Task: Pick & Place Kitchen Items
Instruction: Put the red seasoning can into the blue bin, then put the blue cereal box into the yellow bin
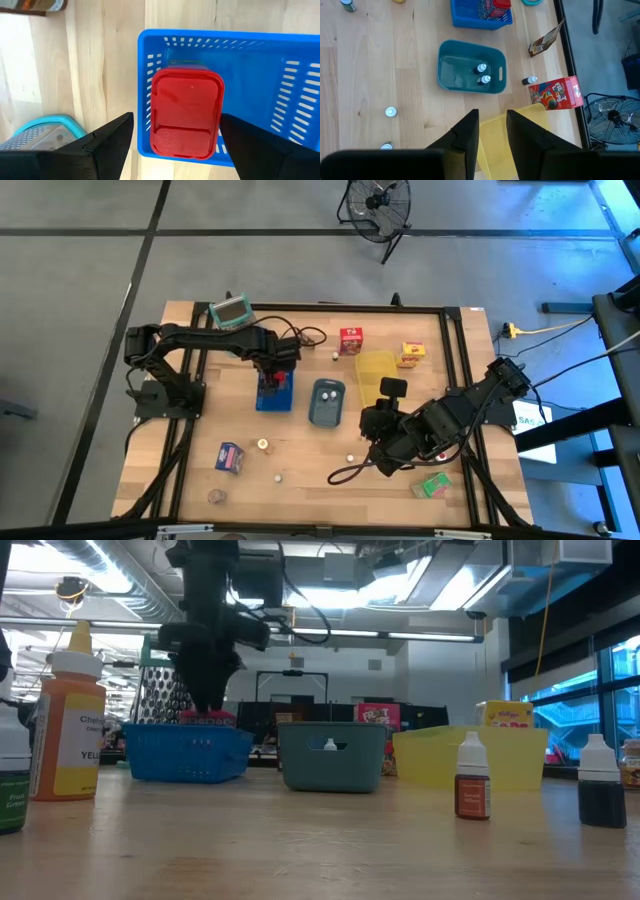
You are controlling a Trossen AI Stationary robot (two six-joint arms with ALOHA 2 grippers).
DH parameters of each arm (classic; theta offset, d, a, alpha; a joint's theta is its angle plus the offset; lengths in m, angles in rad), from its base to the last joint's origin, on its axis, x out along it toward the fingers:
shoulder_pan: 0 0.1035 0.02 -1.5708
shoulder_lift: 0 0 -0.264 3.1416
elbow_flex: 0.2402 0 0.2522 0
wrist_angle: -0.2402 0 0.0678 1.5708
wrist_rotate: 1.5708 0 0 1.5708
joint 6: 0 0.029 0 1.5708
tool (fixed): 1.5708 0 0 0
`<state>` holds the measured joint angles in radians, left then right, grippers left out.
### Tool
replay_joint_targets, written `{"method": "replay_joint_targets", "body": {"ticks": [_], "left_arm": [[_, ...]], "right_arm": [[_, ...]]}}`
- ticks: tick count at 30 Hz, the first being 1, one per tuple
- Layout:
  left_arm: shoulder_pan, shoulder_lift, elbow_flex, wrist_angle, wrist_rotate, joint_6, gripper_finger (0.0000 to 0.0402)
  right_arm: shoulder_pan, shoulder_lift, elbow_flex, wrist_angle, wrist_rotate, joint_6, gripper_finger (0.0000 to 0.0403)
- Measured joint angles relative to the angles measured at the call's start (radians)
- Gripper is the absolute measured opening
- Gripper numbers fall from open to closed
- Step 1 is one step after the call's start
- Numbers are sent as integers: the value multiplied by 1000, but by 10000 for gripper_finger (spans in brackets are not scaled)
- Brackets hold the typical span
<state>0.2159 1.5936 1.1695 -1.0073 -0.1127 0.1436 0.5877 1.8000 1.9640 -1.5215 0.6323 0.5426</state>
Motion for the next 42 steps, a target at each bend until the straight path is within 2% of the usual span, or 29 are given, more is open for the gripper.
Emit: {"method": "replay_joint_targets", "body": {"ticks": [13,22,27,34,38,42], "left_arm": [[-8,0,62,-98,-32,-4,292],[-18,-21,222,-292,-87,-93,292],[-56,-73,285,-356,-86,-143,292],[-110,-194,286,-397,-89,-241,292],[-149,-254,286,-428,-49,-298,292],[-196,-316,243,-434,-44,-346,292]], "right_arm": [[0,0,0,4,-5,0,101],[0,0,0,20,-5,0,101],[0,0,0,41,-6,0,101],[0,0,0,56,-7,0,101],[0,0,0,64,-7,0,101],[0,0,0,68,-7,0,101]]}}
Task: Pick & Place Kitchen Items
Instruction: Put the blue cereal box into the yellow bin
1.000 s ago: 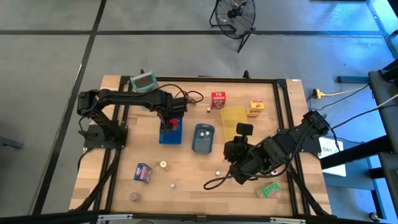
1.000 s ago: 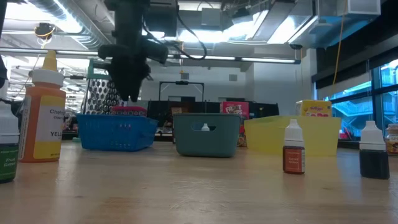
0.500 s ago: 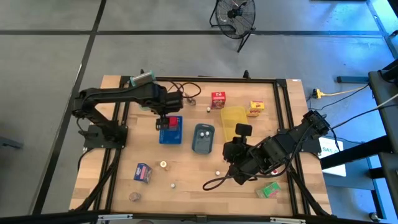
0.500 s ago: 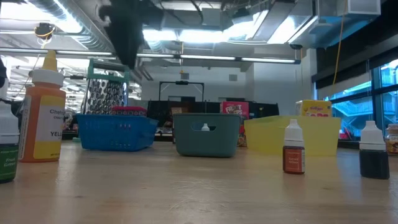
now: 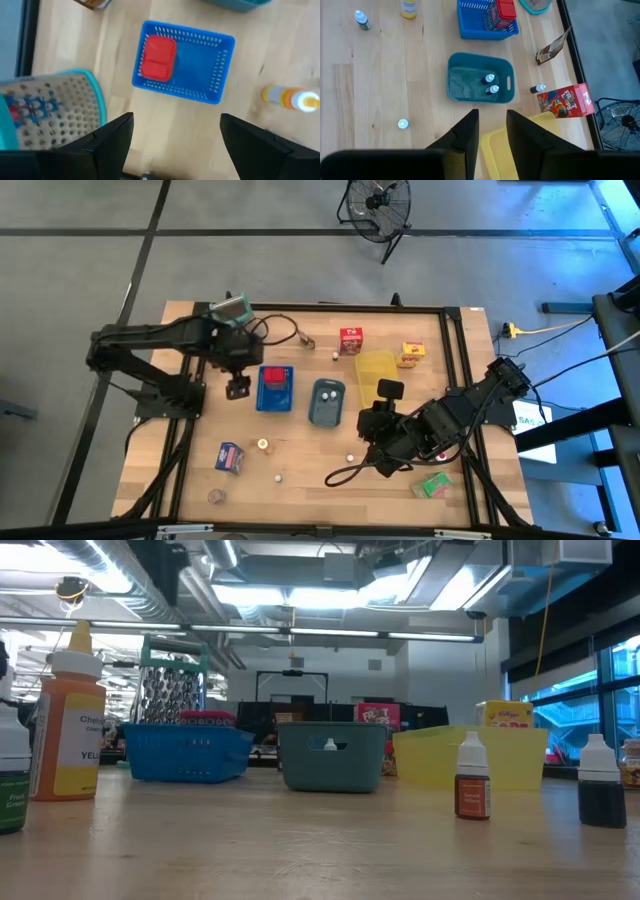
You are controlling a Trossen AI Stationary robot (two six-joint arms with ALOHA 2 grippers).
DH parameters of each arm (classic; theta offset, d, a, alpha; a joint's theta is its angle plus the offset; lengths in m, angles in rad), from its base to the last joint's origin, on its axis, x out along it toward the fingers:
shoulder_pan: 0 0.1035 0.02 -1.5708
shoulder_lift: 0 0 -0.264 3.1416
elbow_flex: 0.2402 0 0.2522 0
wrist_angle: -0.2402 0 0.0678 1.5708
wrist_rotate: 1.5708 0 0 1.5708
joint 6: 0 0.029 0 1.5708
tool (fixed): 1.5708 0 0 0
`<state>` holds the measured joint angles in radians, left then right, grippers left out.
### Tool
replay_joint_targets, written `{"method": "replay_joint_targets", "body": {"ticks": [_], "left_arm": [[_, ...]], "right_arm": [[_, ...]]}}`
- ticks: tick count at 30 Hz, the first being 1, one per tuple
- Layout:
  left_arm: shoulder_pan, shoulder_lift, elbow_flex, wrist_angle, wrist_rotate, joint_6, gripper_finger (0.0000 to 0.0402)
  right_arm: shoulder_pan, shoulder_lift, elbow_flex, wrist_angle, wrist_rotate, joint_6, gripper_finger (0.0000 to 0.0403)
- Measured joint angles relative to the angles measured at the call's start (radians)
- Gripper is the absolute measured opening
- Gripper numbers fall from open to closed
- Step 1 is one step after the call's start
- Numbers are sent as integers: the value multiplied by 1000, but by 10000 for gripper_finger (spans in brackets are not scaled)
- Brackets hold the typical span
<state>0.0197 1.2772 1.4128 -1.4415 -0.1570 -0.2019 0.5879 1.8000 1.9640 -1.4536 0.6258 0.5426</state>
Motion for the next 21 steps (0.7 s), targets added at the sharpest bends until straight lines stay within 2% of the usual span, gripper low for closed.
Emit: {"method": "replay_joint_targets", "body": {"ticks": [10,21], "left_arm": [[-112,-113,-140,-10,-6,-134,292],[-254,-166,-147,-30,-12,-296,292]], "right_arm": [[0,0,0,4,1,0,101],[0,0,0,14,2,-4,101]]}}
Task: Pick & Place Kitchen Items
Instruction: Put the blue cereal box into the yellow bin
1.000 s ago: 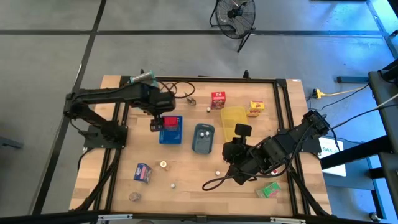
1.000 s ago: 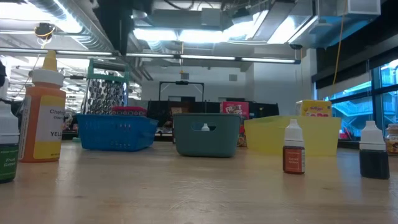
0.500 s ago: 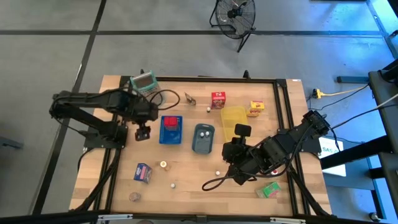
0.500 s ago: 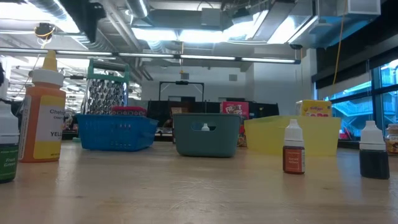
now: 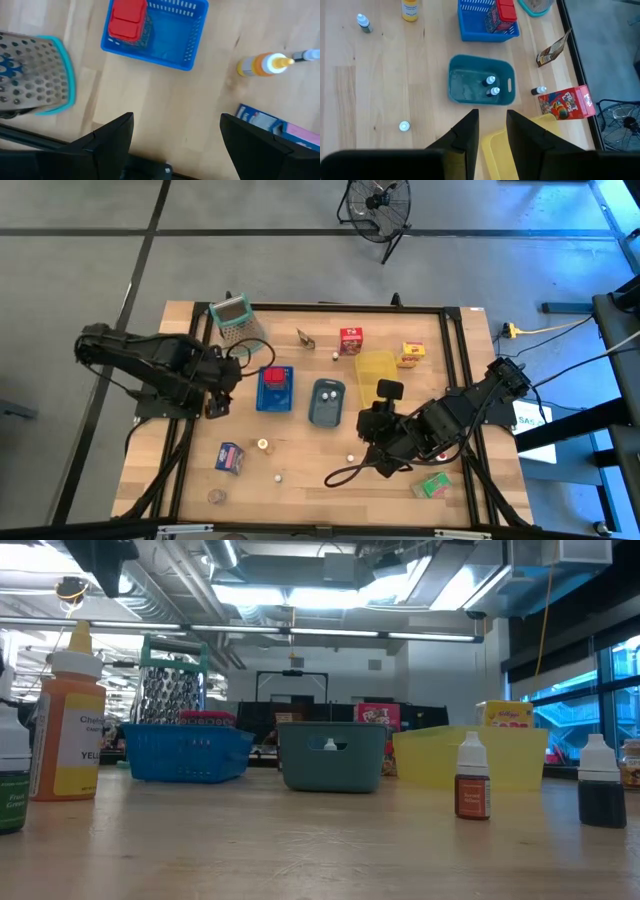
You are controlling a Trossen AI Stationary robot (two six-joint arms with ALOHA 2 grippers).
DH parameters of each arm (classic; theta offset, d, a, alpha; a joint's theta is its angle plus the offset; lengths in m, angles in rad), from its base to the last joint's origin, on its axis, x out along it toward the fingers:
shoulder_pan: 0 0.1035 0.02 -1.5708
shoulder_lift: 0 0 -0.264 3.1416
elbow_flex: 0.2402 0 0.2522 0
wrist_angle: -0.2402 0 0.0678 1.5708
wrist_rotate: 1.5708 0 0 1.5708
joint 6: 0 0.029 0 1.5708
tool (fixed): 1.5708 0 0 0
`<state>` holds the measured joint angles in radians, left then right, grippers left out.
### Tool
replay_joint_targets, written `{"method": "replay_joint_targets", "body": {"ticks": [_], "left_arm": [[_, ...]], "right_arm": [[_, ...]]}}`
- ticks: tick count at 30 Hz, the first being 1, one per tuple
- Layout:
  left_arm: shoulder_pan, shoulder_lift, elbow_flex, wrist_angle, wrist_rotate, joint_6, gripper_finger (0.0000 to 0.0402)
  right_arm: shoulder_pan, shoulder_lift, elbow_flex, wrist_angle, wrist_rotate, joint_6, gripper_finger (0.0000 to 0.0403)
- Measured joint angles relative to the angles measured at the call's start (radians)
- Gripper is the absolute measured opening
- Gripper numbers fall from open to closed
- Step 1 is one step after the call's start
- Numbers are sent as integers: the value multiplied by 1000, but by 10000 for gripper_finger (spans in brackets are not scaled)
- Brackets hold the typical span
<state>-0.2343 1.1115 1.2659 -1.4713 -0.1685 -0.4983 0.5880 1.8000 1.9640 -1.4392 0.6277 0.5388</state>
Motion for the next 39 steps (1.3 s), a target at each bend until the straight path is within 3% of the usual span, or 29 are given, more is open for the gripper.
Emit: {"method": "replay_joint_targets", "body": {"ticks": [5,9,19,24,35,39], "left_arm": [[-58,0,0,0,-83,-16,292],[-103,0,0,-2,-88,-65,292],[-275,0,0,-59,-89,-460,292],[-354,0,0,-57,-164,-572,292],[-487,1,0,-36,-342,-547,292],[-507,1,-1,-36,-378,-608,292]], "right_arm": [[1,0,0,44,-8,-2,101],[2,0,0,76,-37,-4,101],[2,0,0,79,-38,-4,101],[2,0,0,86,-38,-4,101],[1,0,0,116,-36,-83,101],[1,0,0,125,-34,-109,101]]}}
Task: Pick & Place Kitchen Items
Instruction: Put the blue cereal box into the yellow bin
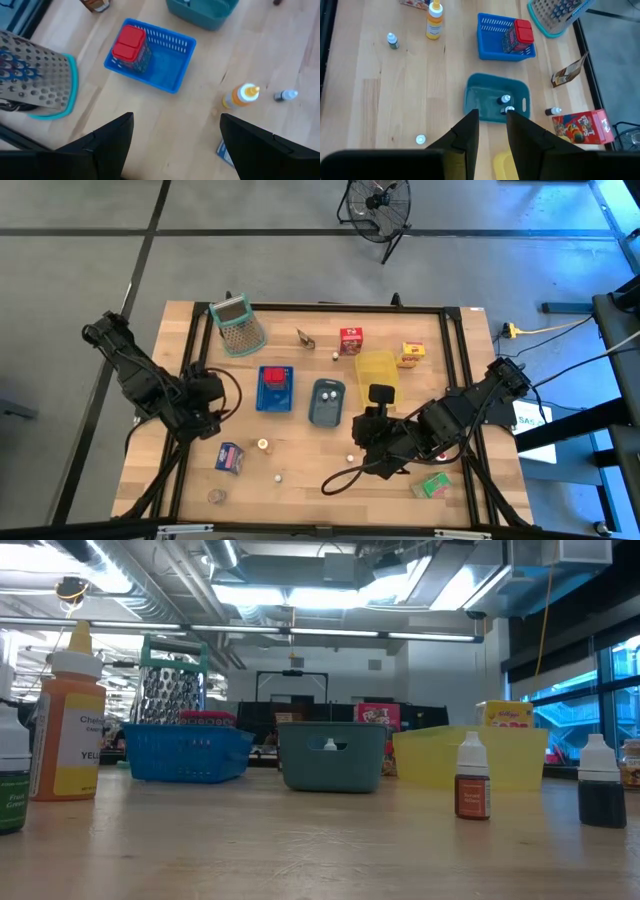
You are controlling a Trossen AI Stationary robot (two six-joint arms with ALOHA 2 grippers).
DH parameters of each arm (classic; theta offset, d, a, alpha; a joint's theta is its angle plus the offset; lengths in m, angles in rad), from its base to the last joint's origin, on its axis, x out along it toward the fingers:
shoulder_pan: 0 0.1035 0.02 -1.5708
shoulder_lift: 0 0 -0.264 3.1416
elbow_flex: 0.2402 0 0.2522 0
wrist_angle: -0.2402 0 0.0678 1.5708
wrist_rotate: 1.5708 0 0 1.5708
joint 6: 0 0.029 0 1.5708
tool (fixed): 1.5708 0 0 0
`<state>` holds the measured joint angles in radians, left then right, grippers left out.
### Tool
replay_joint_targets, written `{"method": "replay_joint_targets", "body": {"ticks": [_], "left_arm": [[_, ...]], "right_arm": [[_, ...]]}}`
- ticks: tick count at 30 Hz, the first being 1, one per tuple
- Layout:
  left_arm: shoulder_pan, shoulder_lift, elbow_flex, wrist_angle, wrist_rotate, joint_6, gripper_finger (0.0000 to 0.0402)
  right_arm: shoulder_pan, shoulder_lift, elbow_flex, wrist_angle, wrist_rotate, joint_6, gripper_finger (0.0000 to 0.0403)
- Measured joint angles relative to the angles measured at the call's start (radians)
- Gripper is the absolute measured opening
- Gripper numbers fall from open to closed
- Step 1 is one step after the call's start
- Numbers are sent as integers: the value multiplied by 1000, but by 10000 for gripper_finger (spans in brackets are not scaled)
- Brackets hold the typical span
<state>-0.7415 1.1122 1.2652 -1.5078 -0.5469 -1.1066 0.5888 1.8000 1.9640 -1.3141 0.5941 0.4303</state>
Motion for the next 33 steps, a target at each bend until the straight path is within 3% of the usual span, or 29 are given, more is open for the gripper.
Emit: {"method": "replay_joint_targets", "body": {"ticks": [7,19,33], "left_arm": [[-4,0,0,0,-14,-9,299],[-3,0,0,-3,-34,-25,363],[-1,132,0,-3,288,-505,363]], "right_arm": [[0,0,0,-1,0,-1,101],[0,0,0,-1,0,-1,101],[-9,0,0,21,12,-81,101]]}}
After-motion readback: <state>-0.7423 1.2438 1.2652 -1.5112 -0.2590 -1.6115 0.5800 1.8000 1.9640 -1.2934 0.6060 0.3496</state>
